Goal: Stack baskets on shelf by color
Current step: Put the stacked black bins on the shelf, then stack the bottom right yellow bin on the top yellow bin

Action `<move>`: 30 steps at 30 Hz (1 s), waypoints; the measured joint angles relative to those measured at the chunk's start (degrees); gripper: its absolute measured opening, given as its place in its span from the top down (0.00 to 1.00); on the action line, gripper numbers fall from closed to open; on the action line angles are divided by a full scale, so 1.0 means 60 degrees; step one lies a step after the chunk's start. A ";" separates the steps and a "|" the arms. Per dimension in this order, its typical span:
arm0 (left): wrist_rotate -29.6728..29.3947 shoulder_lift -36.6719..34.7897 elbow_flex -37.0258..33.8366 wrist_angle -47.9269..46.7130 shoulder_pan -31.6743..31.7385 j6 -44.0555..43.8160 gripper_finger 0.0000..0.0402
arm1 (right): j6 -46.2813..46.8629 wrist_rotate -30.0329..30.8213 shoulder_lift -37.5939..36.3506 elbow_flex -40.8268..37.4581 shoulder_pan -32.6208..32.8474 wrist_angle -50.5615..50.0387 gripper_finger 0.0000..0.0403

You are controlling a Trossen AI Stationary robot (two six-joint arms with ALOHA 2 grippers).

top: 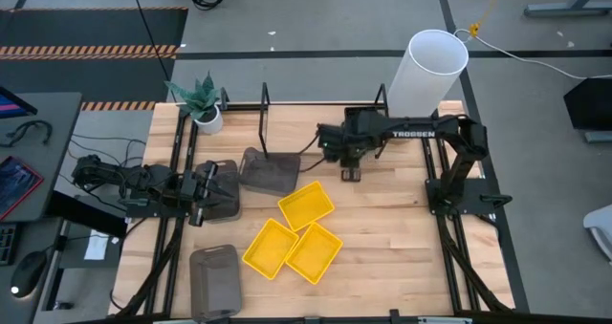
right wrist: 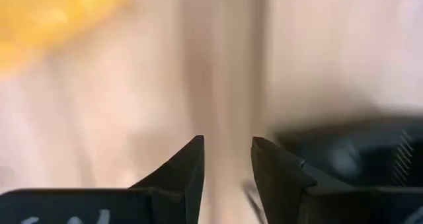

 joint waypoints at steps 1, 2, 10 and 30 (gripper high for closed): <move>-0.0003 -0.0003 -0.0003 0.0000 0.0000 0.0000 0.87 | 0.0282 -0.0131 0.0006 0.0000 0.0236 0.0331 0.68; -0.0001 -0.0002 -0.0002 0.0002 0.0000 0.0003 0.87 | 0.0651 -0.0174 0.0026 0.0000 0.0473 0.0718 0.68; 0.0000 -0.0003 0.0000 0.0000 -0.0004 0.0004 0.85 | 0.3868 -0.0216 0.0129 -0.0275 0.2426 0.3703 0.68; 0.0000 0.0000 0.0000 0.0007 -0.0004 0.0001 0.85 | 0.4089 0.0241 0.3548 0.3460 0.5038 0.1506 0.68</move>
